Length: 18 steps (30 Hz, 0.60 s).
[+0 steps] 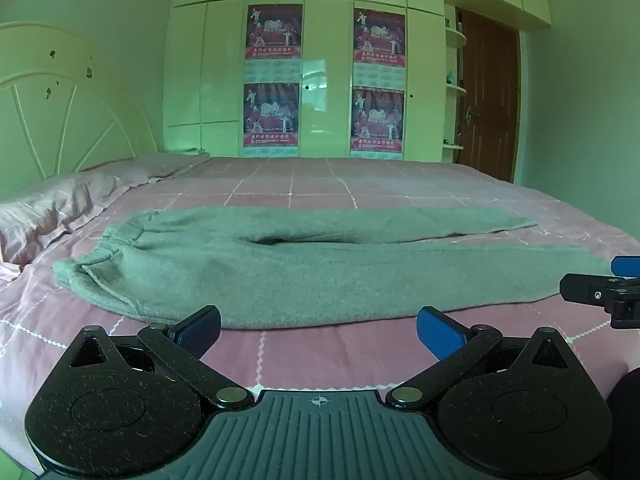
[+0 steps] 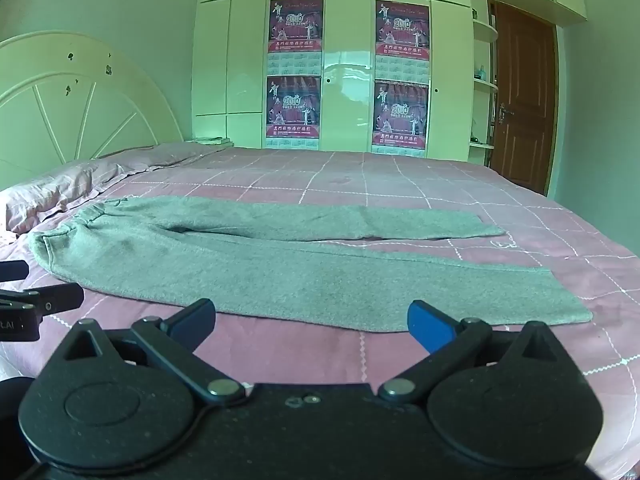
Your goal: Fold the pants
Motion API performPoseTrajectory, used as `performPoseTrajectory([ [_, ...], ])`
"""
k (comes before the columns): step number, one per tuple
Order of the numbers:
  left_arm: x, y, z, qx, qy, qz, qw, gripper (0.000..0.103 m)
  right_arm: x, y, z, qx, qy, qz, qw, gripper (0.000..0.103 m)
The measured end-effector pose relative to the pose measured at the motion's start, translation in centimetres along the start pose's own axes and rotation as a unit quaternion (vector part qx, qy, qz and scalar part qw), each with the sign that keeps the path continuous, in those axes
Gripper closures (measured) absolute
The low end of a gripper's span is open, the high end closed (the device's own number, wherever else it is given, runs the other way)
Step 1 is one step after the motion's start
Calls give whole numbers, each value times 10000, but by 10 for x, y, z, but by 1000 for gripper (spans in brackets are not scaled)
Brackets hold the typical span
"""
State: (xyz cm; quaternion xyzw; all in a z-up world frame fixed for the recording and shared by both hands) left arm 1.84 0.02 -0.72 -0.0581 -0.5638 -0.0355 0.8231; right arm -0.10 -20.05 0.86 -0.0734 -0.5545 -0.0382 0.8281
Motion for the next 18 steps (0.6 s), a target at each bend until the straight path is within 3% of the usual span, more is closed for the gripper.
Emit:
performPoseTrajectory([
  [18, -1, -1, -2, 10, 99, -16, 9999, 0, -1, -3, -2, -36, 119, -168, 9998, 6],
])
Point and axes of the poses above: each gripper's, at about its wrist camera, not at the fingertips, and z roughly against the way its jaws point, y to its left, x to its top, the point moved 2 cm from there along -z, roughly the way its jaws point, and after that the axes turned 8 degrees about -x, right-handed, at the moved point
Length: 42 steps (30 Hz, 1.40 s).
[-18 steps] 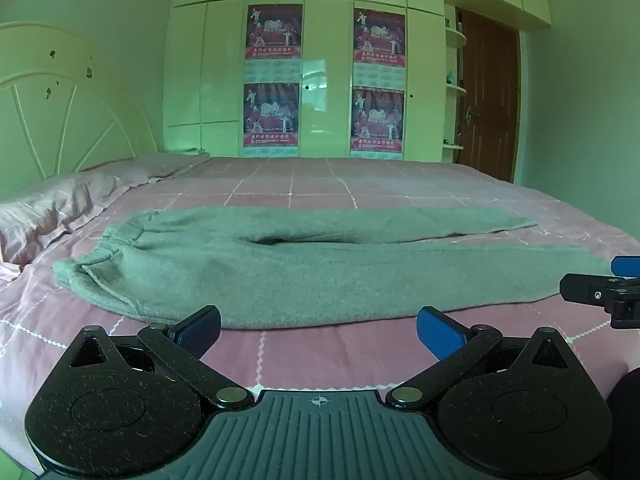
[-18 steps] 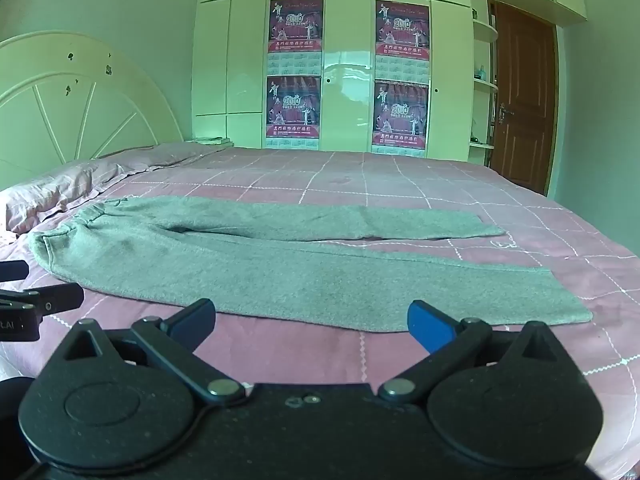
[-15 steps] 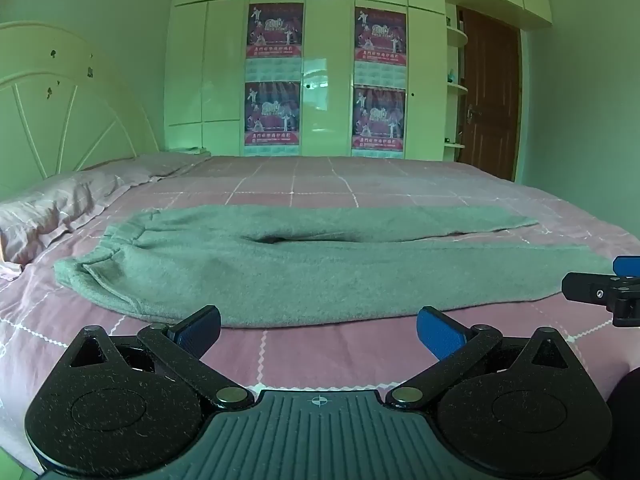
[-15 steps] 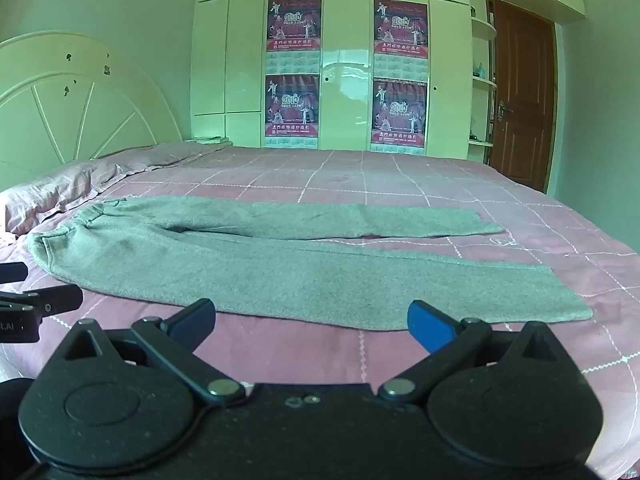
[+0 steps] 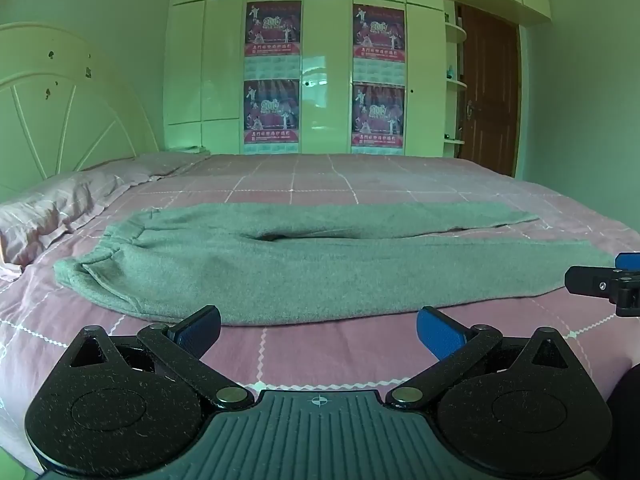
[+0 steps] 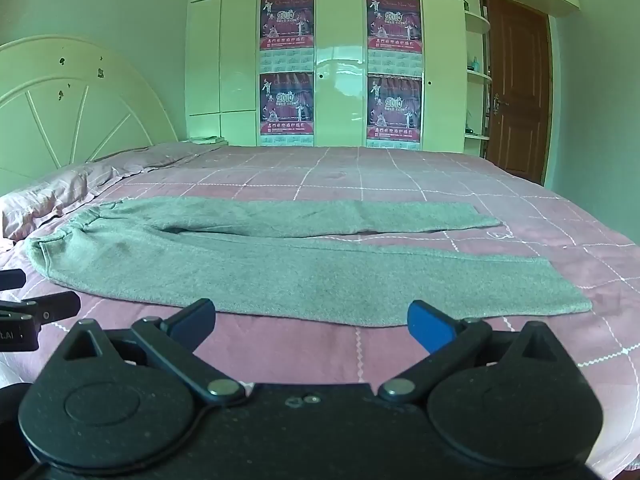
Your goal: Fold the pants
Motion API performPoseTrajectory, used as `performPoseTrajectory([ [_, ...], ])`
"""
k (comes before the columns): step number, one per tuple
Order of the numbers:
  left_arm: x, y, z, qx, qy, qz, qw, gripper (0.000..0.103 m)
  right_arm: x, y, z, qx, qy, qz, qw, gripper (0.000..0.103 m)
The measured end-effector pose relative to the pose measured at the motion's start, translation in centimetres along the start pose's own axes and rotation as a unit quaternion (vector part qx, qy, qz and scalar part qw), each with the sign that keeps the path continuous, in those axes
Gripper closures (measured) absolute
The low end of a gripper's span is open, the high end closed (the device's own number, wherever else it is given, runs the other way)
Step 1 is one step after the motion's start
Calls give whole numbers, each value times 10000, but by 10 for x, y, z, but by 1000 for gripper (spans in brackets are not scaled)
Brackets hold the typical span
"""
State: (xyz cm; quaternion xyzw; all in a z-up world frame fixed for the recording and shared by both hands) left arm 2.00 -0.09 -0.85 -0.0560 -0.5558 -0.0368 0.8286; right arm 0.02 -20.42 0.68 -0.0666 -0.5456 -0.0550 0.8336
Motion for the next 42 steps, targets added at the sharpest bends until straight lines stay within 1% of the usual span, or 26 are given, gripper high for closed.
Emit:
performPoseTrajectory([
  [42, -2, 1, -1, -20, -1, -56, 10000, 0, 0, -3, -3, -40, 61, -92, 9999, 6],
])
Point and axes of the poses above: each gripper's, at about its wrist camera, not at the fingertips, and z roughly against the way its jaws point, y to its left, x to its top, the point moved 2 cm from there along -z, roughly the way its jaws point, and after that the axes turned 8 degrees about -x, right-handed, at the moved point
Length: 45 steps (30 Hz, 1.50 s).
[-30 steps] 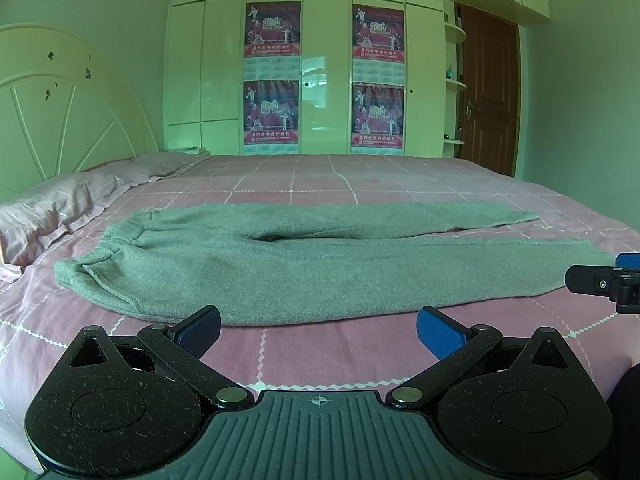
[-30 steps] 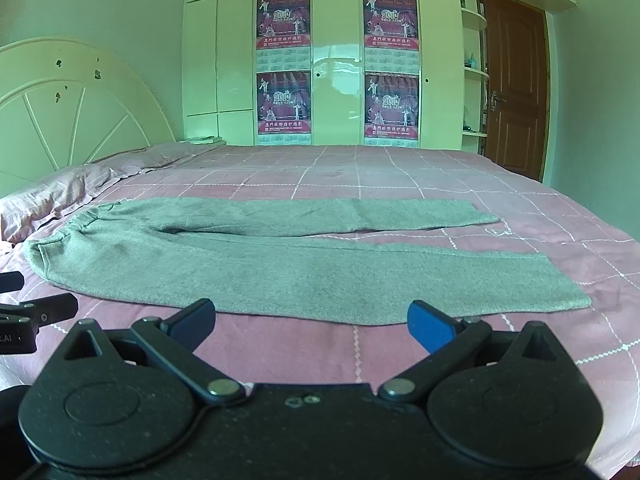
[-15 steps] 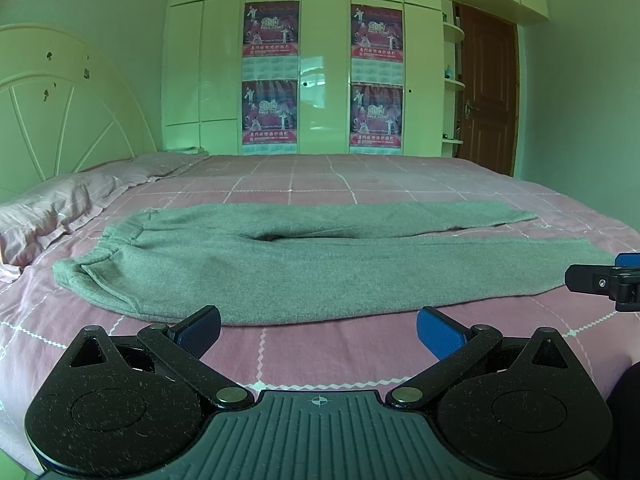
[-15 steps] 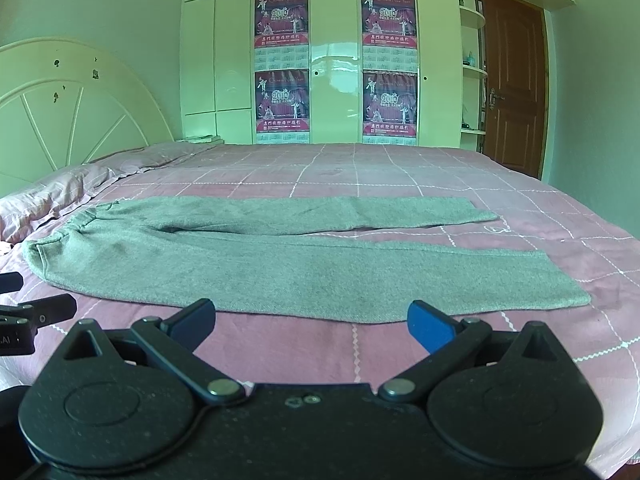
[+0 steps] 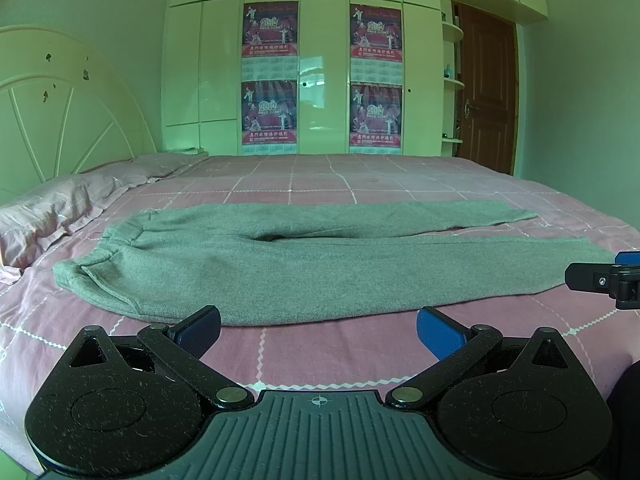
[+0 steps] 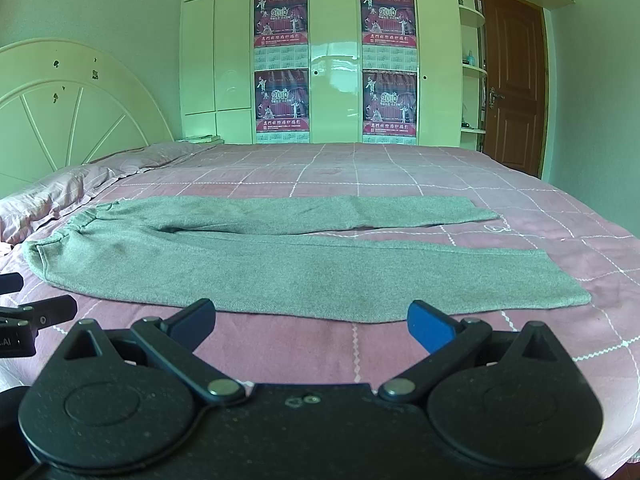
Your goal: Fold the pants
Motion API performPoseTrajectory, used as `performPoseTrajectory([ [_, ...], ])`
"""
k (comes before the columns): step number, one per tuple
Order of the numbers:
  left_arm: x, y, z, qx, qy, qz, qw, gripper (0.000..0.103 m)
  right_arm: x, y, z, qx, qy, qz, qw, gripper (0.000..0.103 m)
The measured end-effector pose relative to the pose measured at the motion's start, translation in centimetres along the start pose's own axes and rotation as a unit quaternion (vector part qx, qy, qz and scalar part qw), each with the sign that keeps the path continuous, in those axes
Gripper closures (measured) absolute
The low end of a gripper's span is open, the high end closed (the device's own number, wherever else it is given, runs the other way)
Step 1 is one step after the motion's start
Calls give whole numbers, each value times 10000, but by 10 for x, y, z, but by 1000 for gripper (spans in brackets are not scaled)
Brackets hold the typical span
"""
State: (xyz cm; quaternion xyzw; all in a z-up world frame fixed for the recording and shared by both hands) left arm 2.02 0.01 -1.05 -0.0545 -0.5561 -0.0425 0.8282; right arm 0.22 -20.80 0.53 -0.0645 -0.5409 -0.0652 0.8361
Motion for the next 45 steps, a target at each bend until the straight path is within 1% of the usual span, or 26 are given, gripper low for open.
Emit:
performPoseTrajectory([
  [37, 1, -1, 3, 13, 18, -81, 10000, 0, -1, 0, -1, -21, 10, -11, 10000, 6],
  [40, 7, 2, 6, -3, -4, -18, 10000, 0, -1, 0, -1, -14, -15, 12, 10000, 6],
  [42, 7, 9, 6, 60, 72, 95, 9999, 0, -1, -1, -1, 21, -9, 15, 10000, 6],
  [45, 10, 27, 3, 86, 118, 269, 9995, 0, 6, -7, -4, 225, 20, -81, 9997, 6],
])
Point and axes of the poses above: each gripper's, at about its wrist camera, not at the fingertips, and z roughly against the way its jaws point, y to its left, x to its top, the point moved 2 cm from there along -z, roughly the way its jaws point, and after that the axes turned 8 degrees about -x, right-handed, at the moved point
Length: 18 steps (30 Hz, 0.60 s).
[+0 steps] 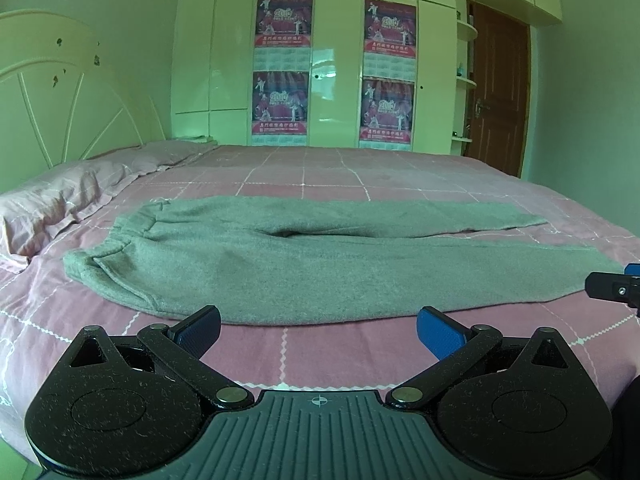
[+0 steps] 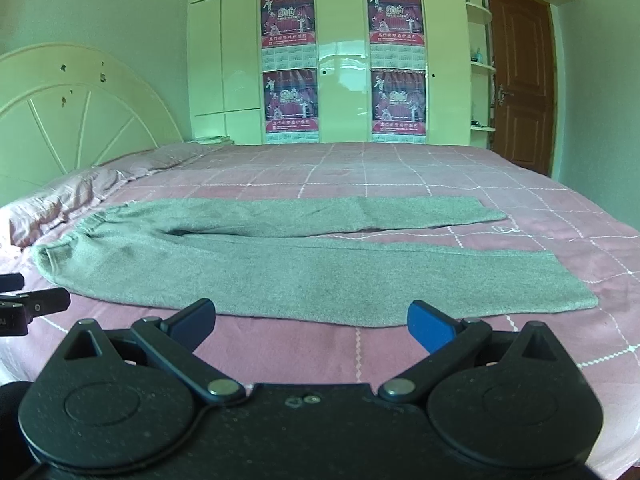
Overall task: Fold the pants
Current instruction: 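Reach both grippers to the grey sweatpants' leg hems and close on them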
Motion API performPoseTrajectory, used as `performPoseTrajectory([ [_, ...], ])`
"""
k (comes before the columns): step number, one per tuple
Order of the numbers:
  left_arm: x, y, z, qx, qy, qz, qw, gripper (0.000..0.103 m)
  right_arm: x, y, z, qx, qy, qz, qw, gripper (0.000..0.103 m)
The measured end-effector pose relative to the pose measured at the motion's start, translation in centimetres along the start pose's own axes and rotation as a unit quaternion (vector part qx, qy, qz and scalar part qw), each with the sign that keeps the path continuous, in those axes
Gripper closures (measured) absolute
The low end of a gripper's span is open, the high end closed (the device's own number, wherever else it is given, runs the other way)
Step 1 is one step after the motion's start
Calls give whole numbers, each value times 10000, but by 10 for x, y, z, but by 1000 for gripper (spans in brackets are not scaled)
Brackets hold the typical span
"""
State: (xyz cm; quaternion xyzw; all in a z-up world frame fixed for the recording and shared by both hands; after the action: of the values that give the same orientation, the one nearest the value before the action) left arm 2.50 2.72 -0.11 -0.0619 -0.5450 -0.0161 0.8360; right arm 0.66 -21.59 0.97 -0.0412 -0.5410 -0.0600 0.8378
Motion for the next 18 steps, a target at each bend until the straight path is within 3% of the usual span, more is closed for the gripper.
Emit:
performPoseTrajectory([
  [6, 35, 80, -28, -230, 49, 393, 9990, 0, 49, -9, -35, 230, -154, 51, 9996, 7],
  [14, 110, 235, -118, 520, 169, 288, 9981, 0, 133, 9, -132, 702, -216, 430, 9964, 8],
  [17, 127, 283, -173, 370, 470, 306, 9977, 0, 158, 29, -189, 870, -96, 757, 9933, 9],
  [18, 130, 297, -192, 167, 598, 309, 9976, 1, 164, 35, -207, 889, -28, 846, 9924, 10],
])
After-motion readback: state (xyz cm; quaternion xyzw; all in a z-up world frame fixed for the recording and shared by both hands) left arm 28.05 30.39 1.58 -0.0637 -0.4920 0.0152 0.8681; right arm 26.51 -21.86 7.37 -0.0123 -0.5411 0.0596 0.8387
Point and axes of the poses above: each gripper's, at about its wrist camera, not at the fingertips, and z roughly against the way its jaws point, y to its left, x to its top, the point moved 2 cm from there along -z, roughly the way its jaws point, and after that the axes turned 8 degrees about -x, right-handed, at the moved point
